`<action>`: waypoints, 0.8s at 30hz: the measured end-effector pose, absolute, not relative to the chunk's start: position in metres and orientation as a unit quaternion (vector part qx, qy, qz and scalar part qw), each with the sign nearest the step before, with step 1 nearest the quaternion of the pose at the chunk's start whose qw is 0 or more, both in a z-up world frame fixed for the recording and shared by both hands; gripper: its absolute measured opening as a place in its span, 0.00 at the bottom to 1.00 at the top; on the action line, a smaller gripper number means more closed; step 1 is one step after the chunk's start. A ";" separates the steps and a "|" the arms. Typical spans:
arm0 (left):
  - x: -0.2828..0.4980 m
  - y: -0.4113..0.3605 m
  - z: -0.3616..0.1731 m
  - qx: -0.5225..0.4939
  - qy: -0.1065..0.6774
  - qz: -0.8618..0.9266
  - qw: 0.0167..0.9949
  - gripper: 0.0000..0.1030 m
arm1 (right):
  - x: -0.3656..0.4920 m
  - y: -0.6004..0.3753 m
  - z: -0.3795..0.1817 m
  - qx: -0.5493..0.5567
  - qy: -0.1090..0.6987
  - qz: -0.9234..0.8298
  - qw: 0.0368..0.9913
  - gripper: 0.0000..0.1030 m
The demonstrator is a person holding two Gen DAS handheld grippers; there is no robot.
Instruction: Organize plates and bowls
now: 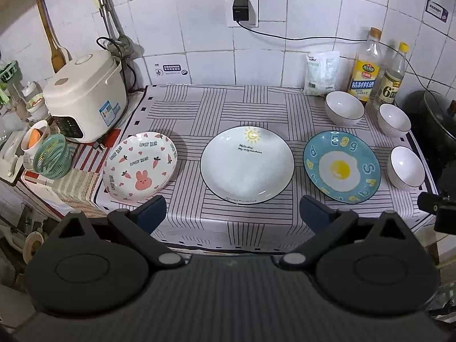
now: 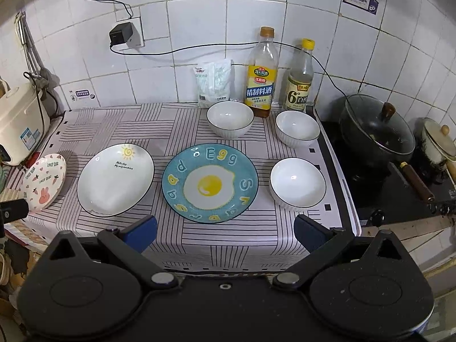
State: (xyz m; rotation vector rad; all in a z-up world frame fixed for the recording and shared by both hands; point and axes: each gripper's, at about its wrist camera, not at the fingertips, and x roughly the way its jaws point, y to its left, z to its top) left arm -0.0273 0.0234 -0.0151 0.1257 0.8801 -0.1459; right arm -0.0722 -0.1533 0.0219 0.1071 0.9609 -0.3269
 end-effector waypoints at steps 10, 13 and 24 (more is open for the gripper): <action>-0.029 0.030 -0.022 0.067 0.411 -0.059 0.907 0.99 | -0.074 -0.151 0.023 0.056 0.443 -0.144 0.883 1.00; -0.029 0.033 -0.022 0.064 0.412 -0.057 0.907 0.99 | -0.074 -0.149 0.025 0.051 0.432 -0.143 0.889 1.00; -0.033 0.030 -0.022 0.069 0.404 -0.067 0.910 0.99 | -0.075 -0.148 0.022 0.040 0.427 -0.151 0.891 1.00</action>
